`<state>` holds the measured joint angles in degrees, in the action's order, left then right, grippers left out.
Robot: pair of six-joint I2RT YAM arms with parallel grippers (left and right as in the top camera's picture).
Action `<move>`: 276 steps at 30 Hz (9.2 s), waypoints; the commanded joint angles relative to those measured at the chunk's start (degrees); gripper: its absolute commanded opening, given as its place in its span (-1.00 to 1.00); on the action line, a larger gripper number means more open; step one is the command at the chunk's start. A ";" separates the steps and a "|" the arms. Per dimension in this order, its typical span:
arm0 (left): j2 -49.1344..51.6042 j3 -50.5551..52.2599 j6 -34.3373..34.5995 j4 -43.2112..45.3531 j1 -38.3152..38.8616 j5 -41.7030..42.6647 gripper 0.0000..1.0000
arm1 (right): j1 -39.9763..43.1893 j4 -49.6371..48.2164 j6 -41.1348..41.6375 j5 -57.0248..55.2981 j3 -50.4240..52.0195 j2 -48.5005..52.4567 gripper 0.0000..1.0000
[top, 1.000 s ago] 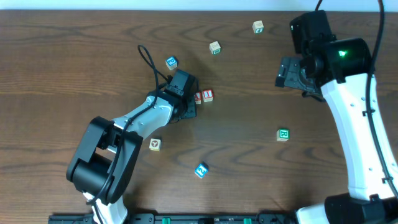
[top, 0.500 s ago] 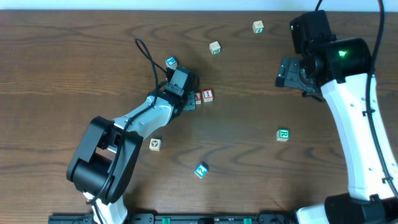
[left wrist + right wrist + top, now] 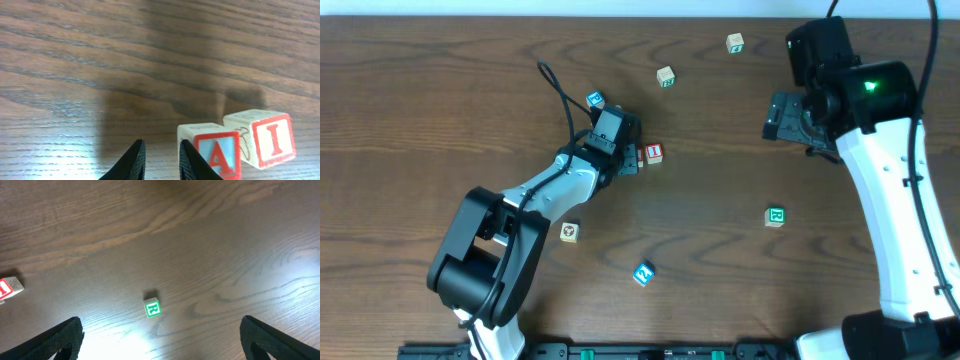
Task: Spell out Ai2
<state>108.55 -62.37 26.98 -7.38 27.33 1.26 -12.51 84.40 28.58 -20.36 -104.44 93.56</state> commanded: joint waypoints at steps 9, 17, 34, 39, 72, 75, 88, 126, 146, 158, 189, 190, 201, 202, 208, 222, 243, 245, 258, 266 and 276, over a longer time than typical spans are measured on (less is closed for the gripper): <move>0.50 -0.37 0.11 0.59 0.09 2.89 -0.53 | -0.22 0.09 -0.59 -0.85 0.22 -0.68 0.99; 0.50 -0.37 0.28 0.85 0.09 2.86 -0.53 | -0.22 0.11 -0.59 -0.85 0.22 -0.68 0.99; -18.32 -0.44 -5.16 -11.87 -9.46 -5.84 -0.42 | -0.20 0.72 -0.37 -1.25 0.22 -1.60 0.98; -29.55 -0.44 -11.23 -21.38 -11.37 -7.34 0.91 | -0.20 1.05 -0.37 -0.11 0.22 -3.17 0.98; -64.81 -0.44 -6.34 -48.54 -11.32 1.60 0.91 | -0.33 12.90 -20.13 38.42 16.00 -50.31 0.98; -64.81 -0.44 -6.34 -48.59 -11.32 1.81 0.91 | -0.33 12.90 -25.07 45.46 22.99 -51.45 0.99; -64.81 -0.44 -6.38 -48.96 -11.34 1.29 0.91 | -0.33 11.69 -36.61 56.57 46.12 -51.69 0.99; -64.81 -0.44 -6.91 -49.03 -11.34 -1.95 0.91 | -53.94 -24.68 7.76 13.31 48.59 -17.00 0.99; -64.81 -0.42 -6.88 -49.72 -11.34 -3.39 0.91 | -53.72 -36.76 -13.86 11.45 48.59 -5.66 0.99; -64.81 -0.42 -6.86 -49.77 -11.34 -3.67 0.91 | -47.95 -40.37 -25.00 13.97 48.59 -3.52 0.99; -64.81 -0.42 -6.86 -49.62 -11.34 -6.40 0.91 | -47.01 -46.77 -25.18 18.47 48.59 7.61 -0.21; -64.81 -0.42 -6.86 -49.62 -11.34 -6.40 0.91 | -47.01 -46.77 -24.87 18.16 48.59 7.61 -0.25; -64.81 -0.42 -6.86 -49.62 -11.34 -6.38 0.91 | -45.97 -47.10 -19.19 14.34 47.91 7.58 -0.56; -64.81 -0.42 -6.86 -49.59 -11.34 -6.38 0.91 | -45.48 -46.90 -18.69 14.34 47.71 7.58 -0.56; -64.81 -0.42 -6.86 -49.59 -11.34 -6.40 0.91 | -41.05 -45.81 -16.06 14.40 45.75 7.58 -0.66; -64.81 -0.42 -6.86 -49.59 -11.34 -7.50 0.91 | -32.26 -42.58 -11.85 14.78 37.62 7.58 -0.67; -64.81 -0.42 -6.84 -49.16 -11.34 -7.69 0.91 | -17.00 -44.09 -12.96 11.63 25.59 8.20 -0.57; -64.81 -0.42 -6.82 -48.83 -11.34 -7.69 0.91 | -16.22 -45.13 -12.96 11.87 24.98 9.27 -0.59; -64.81 -0.42 -6.82 -47.87 -11.34 -7.78 0.91 | -15.15 -45.51 -13.86 13.75 16.48 23.52 -0.61; -64.81 -0.42 -6.80 -47.82 -11.34 -7.87 0.91 | -14.67 -47.10 -13.84 13.77 16.48 25.59 -0.62; -64.78 -0.42 -6.19 -47.17 -11.34 -7.87 0.91 | -14.05 -47.54 -13.84 13.75 16.48 28.35 -0.65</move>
<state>43.77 -62.33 19.92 -54.96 16.16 -5.61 -27.44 36.97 15.31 -6.46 -86.85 120.49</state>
